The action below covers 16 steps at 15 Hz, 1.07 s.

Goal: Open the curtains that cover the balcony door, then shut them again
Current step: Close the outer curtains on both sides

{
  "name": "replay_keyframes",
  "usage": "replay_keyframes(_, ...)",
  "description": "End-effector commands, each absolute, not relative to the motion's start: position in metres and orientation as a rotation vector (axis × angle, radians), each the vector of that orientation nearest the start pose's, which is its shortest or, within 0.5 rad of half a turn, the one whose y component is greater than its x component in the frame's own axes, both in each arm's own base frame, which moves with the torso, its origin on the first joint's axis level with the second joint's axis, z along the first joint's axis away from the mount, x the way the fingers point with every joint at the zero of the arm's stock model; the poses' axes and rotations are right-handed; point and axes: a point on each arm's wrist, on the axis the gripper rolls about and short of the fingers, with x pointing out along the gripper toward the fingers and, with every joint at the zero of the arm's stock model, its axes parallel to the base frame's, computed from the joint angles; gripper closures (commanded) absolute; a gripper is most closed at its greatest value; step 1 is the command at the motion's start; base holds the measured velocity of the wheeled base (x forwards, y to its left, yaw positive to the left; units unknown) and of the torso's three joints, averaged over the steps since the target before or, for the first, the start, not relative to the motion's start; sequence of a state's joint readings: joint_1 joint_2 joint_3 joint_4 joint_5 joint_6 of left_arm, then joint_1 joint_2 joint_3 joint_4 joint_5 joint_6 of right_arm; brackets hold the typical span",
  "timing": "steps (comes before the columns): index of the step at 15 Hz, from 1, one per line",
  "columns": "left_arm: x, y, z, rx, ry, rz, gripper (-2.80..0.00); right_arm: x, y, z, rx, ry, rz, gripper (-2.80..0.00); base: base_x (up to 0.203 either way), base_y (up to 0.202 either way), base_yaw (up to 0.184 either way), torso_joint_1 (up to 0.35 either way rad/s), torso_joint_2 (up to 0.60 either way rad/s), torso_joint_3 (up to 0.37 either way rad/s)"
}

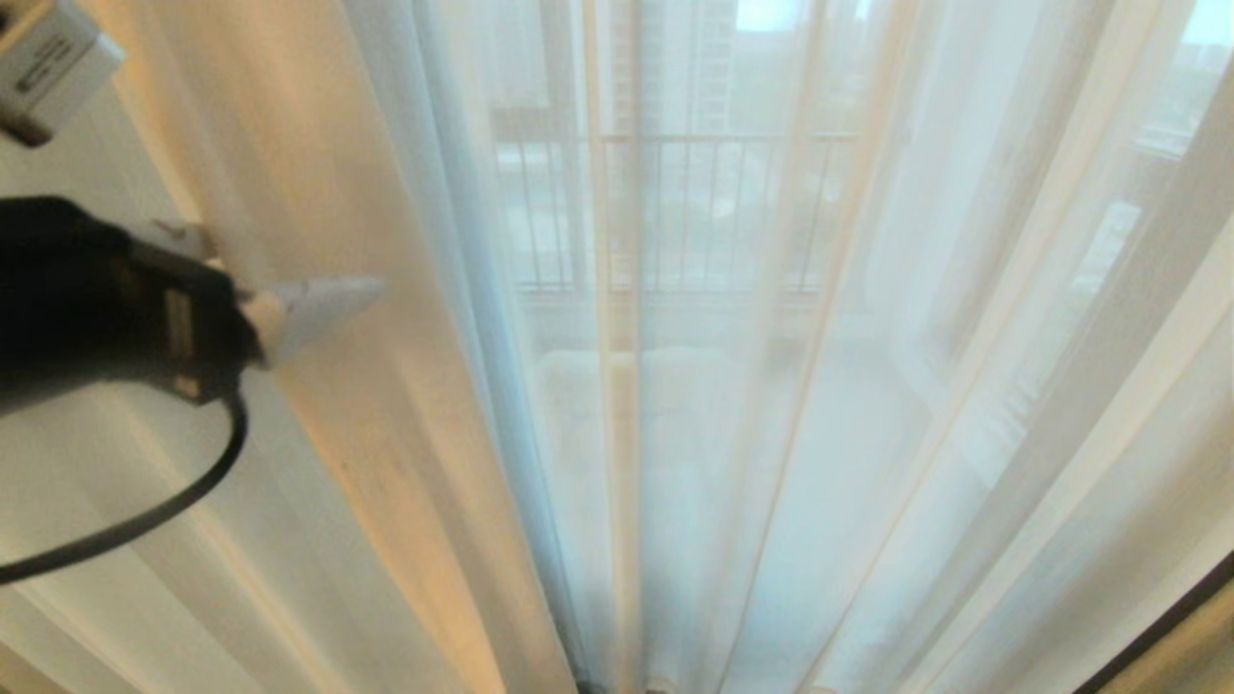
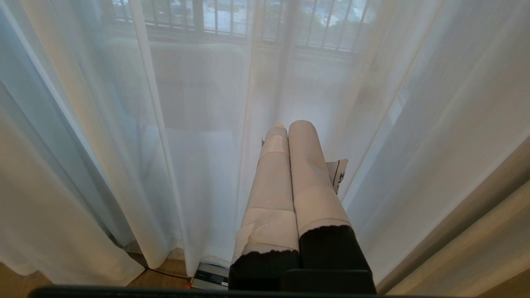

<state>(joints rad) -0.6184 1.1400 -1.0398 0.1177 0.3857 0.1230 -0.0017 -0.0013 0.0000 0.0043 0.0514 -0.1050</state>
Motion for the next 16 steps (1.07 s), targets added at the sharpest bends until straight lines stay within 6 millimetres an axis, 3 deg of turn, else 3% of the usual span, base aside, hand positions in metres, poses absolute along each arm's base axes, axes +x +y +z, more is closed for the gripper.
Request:
replay_keyframes(1, 0.085, -0.042, 0.297, 0.202, 0.15, -0.183, -2.8, -0.023, 0.001, 0.075, -0.106, 0.002, 0.051, 0.0, 0.0, 0.0, 0.0, 0.0, 0.0, 0.0)
replay_keyframes(5, 0.041, -0.008, 0.259, 0.194, 0.217, -0.068, -2.8, -0.023, 0.001, 0.075, -0.107, 0.0, 0.051, 0.0, 0.0, 0.0, 0.0, 0.0, 0.0, 0.0)
replay_keyframes(6, 0.032, -0.004, 0.251, 0.19, 0.231, -0.045, 0.0, -0.023, 0.001, 0.075, -0.106, 0.002, 0.051, 0.0, 0.0, 0.0, 0.0, 0.0, 0.0, 0.0)
replay_keyframes(16, -0.007, 0.003, 0.201, 0.134, 0.228, 0.038, 0.0, -0.023, 0.001, 0.075, -0.107, 0.002, 0.051, 0.0, 0.0, 0.0, 0.0, 0.0, 0.0, 0.0)
